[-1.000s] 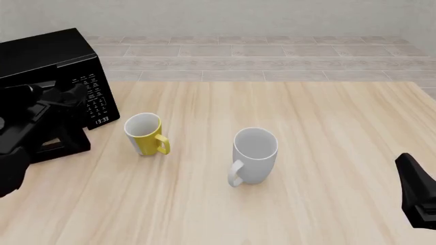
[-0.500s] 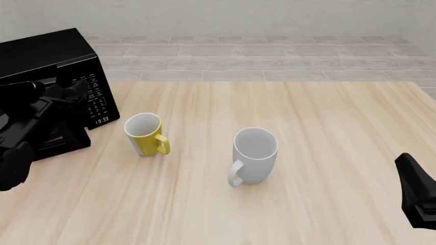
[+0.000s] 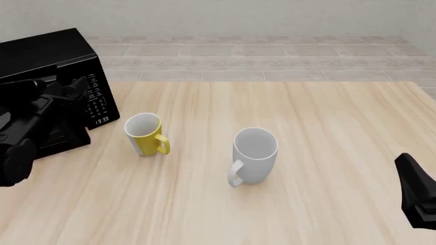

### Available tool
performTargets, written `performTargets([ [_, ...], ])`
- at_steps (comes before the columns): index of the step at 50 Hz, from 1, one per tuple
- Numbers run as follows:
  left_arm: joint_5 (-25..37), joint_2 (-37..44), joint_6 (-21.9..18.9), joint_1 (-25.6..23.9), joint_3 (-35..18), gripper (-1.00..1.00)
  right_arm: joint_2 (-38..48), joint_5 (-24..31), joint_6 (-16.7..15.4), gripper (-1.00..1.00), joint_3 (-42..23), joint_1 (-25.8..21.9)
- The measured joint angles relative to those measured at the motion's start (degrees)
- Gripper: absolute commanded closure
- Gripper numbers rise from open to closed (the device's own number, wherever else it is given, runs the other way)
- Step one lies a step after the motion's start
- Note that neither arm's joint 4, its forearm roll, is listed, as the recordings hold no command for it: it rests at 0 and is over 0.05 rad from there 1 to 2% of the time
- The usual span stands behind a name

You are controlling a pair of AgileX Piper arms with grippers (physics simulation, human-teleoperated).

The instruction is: Close the microwave.

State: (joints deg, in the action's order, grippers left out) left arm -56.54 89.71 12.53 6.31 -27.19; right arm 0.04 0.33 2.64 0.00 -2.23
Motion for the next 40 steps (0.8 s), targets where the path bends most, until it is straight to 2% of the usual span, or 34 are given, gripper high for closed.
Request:
performTargets([
  [40,-1.93,2.7,0.28,0.64,-2.02,-1.0,0.0,-0.21,-0.13,-1.0,0.0,-0.25],
])
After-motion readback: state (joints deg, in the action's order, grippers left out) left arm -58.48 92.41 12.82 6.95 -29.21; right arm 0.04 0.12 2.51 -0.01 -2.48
